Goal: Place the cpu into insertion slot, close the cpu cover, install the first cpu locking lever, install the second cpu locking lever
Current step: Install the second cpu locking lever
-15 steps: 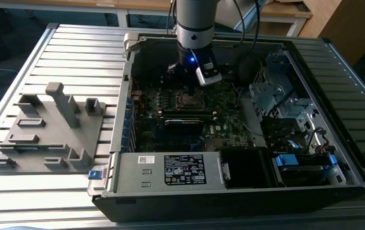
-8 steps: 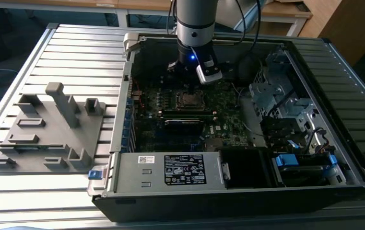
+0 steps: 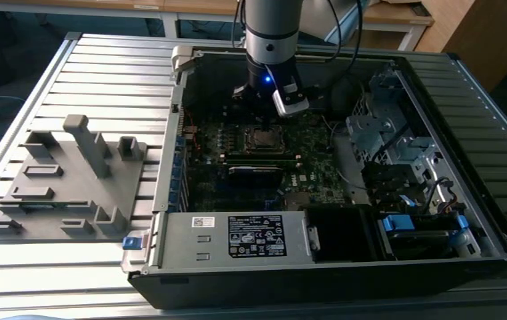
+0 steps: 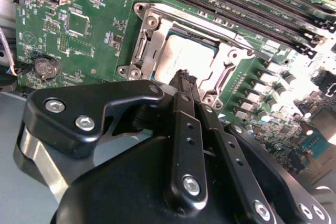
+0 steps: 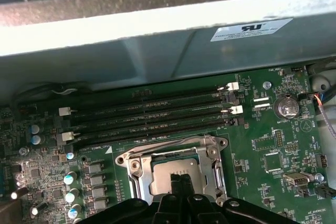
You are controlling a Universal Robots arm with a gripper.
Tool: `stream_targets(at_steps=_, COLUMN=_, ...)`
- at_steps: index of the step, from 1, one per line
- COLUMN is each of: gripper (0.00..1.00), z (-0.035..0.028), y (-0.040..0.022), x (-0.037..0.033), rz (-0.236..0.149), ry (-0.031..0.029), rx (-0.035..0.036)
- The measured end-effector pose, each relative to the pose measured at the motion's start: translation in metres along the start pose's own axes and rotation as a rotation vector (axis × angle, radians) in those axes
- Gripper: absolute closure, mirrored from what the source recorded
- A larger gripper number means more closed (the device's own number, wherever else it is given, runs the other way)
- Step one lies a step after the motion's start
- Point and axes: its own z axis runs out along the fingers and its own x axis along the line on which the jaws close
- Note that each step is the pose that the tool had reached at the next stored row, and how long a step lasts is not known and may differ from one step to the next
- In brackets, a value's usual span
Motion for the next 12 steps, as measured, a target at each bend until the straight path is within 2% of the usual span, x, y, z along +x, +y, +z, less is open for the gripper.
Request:
stream_targets(at_steps=8, gripper=0.89, z=-0.0016, y=0.0001, x=-0.0001, rz=0.000, ry=0.0000, rx=0.0001)
stream_targets(at_steps=10, gripper=0.89, z=-0.0056, y=0.0003, x=-0.0004, rz=0.000, ry=0.0001, rx=0.0000)
stream_targets(at_steps=12, gripper=0.89, z=-0.0058, y=0.0003, x=-0.0004, rz=0.000, ry=0.0000, rx=0.0000)
